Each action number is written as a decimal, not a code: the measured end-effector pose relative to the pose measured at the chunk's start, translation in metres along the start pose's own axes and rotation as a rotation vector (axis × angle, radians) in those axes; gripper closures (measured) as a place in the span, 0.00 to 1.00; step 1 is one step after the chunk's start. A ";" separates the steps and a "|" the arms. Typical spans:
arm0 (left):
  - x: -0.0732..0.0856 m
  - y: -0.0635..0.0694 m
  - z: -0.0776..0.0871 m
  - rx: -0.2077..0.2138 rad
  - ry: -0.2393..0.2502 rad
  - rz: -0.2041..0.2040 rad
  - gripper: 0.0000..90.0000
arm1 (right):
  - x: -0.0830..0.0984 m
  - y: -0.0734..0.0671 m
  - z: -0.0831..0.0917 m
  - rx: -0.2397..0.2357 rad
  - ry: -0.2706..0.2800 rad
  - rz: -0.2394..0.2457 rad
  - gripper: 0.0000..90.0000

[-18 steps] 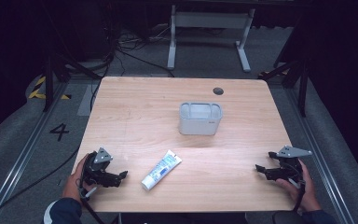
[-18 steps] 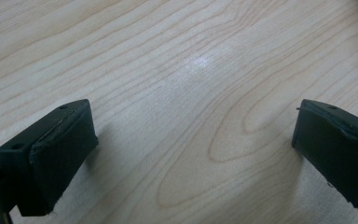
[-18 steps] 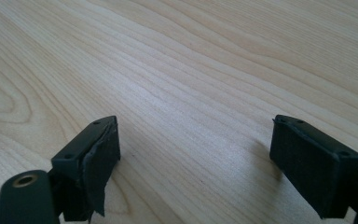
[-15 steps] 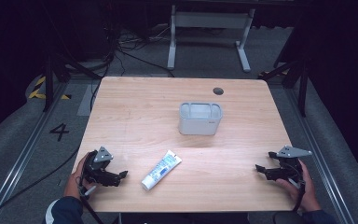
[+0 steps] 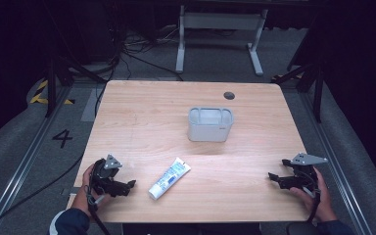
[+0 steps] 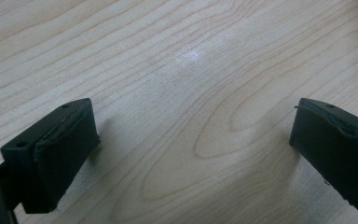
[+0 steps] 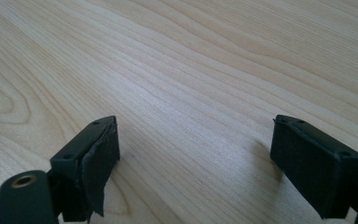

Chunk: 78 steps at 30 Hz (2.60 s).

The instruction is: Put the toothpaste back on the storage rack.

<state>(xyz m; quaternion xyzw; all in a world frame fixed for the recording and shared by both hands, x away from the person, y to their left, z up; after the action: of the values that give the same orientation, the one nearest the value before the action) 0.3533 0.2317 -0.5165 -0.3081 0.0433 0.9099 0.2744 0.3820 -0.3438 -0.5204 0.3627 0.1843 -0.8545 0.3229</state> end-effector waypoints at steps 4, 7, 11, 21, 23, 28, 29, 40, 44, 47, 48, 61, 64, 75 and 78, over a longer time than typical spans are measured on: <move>-0.001 0.001 0.001 -0.001 -0.035 -0.010 0.01 | 0.000 0.000 0.000 0.001 0.000 0.000 0.18; -0.003 0.002 0.003 -0.007 -0.077 -0.020 0.01 | 0.000 0.000 0.000 0.003 0.002 0.003 0.18; -0.006 0.008 0.009 0.008 -0.087 -0.045 0.17 | 0.000 -0.001 0.000 0.006 0.003 0.004 0.18; -0.018 0.025 0.020 -0.008 -0.094 -0.134 0.20 | 0.000 -0.001 0.000 0.008 0.004 0.006 0.18; -0.022 0.030 0.025 -0.002 -0.086 -0.148 0.20 | 0.000 -0.001 0.000 0.008 0.004 0.006 0.18; -0.029 0.040 0.031 -0.019 -0.073 -0.197 0.21 | 0.000 -0.001 0.000 0.010 0.004 0.007 0.18; -0.031 0.041 0.031 -0.026 -0.066 -0.205 0.21 | 0.000 -0.001 0.000 0.010 0.005 0.007 0.18; -0.045 0.059 0.040 0.004 -0.033 -0.243 0.21 | 0.000 -0.001 0.000 0.010 0.004 0.006 0.18; -0.050 0.067 0.039 0.004 -0.041 -0.243 0.21 | 0.000 -0.001 0.000 0.011 0.005 0.007 0.18; -0.053 0.072 0.038 0.007 -0.048 -0.242 0.21 | 0.000 -0.001 0.000 0.011 0.005 0.007 0.18; -0.055 0.074 0.038 0.008 -0.046 -0.245 0.21 | 0.000 -0.001 0.000 0.011 0.005 0.007 0.18; -0.069 0.091 0.030 0.045 -0.054 -0.252 0.21 | 0.000 -0.001 0.000 0.011 0.005 0.008 0.18; -0.074 0.095 0.025 0.048 -0.051 -0.266 0.21 | 0.000 -0.001 0.000 0.011 0.005 0.008 0.18; -0.086 0.108 0.011 0.080 -0.077 -0.291 0.21 | 0.000 -0.001 0.000 0.011 0.005 0.007 0.18; -0.088 0.111 0.008 0.082 -0.087 -0.291 0.22 | 0.000 -0.001 0.000 0.011 0.005 0.007 0.18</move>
<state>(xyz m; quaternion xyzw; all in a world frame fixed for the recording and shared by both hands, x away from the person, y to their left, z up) 0.3486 0.0977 -0.4682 -0.2602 0.0232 0.8703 0.4175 0.3810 -0.3431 -0.5200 0.3672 0.1792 -0.8534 0.3236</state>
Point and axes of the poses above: each handheld gripper's, and its own axes: z roughly backward along the jaws, x roughly out of its underside, y roughly to its right, the point moved 5 cm from there along -z, roughly forward along the jaws, and after that the axes turned 7 degrees about -x, right-handed, at the moved point
